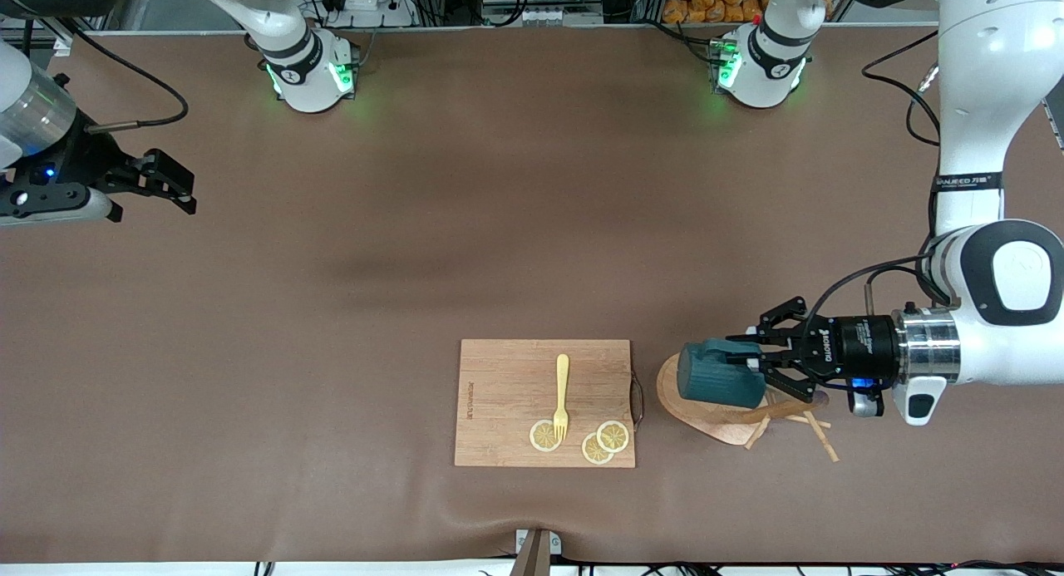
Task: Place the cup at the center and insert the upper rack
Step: 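Carry the mug to the wooden mug tree with the left gripper, then hang the mug handle onto a tree peg with the left gripper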
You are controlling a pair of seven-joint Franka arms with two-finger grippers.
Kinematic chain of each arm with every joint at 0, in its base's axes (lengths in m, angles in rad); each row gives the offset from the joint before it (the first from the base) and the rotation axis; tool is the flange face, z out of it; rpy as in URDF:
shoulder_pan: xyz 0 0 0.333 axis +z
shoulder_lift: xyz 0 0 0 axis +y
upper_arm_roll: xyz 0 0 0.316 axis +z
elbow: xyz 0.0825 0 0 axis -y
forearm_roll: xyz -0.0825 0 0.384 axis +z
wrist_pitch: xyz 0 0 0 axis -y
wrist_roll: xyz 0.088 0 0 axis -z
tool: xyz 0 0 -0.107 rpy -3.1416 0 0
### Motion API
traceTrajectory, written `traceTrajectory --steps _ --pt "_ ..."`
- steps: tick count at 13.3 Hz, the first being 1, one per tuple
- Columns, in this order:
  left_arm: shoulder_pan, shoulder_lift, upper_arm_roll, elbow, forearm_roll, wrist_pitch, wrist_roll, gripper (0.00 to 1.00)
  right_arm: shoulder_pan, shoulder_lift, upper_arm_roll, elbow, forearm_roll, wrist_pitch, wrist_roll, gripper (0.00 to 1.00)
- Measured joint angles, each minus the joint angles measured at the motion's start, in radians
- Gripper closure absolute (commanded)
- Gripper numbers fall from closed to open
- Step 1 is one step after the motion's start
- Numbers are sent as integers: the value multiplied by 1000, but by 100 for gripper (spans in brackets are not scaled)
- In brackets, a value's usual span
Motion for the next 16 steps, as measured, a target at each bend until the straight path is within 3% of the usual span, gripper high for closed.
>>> traceTrajectory --steps 16 --pt "111 88 -1 0 -61 -147 278 100 7 0 1 -8 0 2 0 0"
